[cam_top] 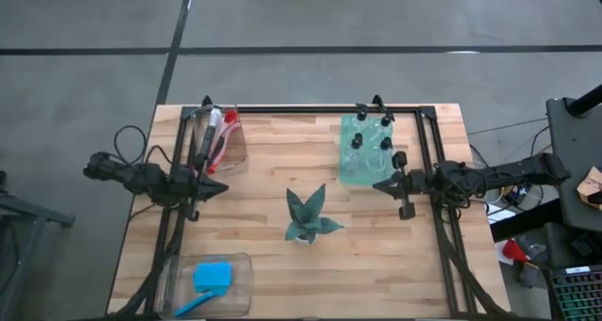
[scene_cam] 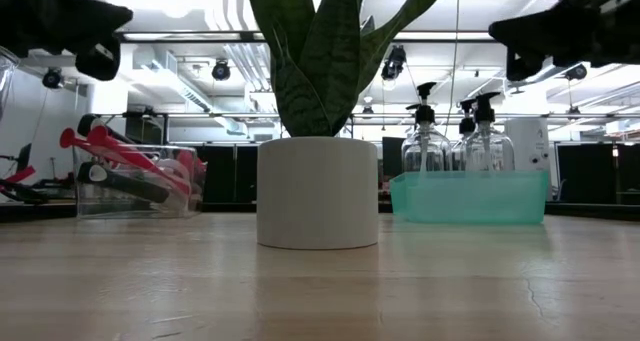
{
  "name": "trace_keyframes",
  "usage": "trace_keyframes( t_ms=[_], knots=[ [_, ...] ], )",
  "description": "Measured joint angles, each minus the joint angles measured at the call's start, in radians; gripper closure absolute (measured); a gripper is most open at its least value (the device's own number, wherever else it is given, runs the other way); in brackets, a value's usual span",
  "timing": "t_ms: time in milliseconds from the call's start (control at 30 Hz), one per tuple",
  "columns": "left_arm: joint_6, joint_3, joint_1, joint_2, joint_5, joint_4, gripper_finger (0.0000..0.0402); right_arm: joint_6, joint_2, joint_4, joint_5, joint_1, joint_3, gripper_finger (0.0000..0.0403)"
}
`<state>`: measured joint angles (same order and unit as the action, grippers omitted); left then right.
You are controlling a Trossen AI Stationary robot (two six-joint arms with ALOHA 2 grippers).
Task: Pick & Place Kitchen Sink Supplies
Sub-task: Return to Home Position
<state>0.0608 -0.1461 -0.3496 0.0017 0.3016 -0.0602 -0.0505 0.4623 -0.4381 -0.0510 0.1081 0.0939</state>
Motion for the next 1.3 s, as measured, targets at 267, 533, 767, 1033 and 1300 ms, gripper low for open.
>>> trace_keyframes(
  t_ms=[267, 533, 767, 1033, 1300],
  knots=[
    [-0.027, 0.013, 0.001, 0.0, 0.003, -0.063, 0.0401, -0.03, -0.173, 0.13, -0.006, 0.0, -0.034, 0.0394],
    [0.097, 0.088, 0.001, 0.001, 0.308, -0.023, 0.0401, -0.098, -0.352, 0.185, -0.072, 0.0, -0.057, 0.0394],
    [-0.127, 0.087, 0.001, 0.028, 0.452, -0.035, 0.0401, -0.115, -0.368, 0.198, -0.076, 0.0, -0.057, 0.0394],
    [-0.183, 0.088, 0.001, 0.056, 0.452, -0.033, 0.0401, -0.028, -0.369, 0.203, -0.076, 0.0, -0.057, 0.0394],
    [-0.183, 0.089, 0.001, 0.056, 0.452, -0.035, 0.0401, -0.033, -0.369, 0.203, -0.076, 0.0, -0.057, 0.0394]
  ],
)
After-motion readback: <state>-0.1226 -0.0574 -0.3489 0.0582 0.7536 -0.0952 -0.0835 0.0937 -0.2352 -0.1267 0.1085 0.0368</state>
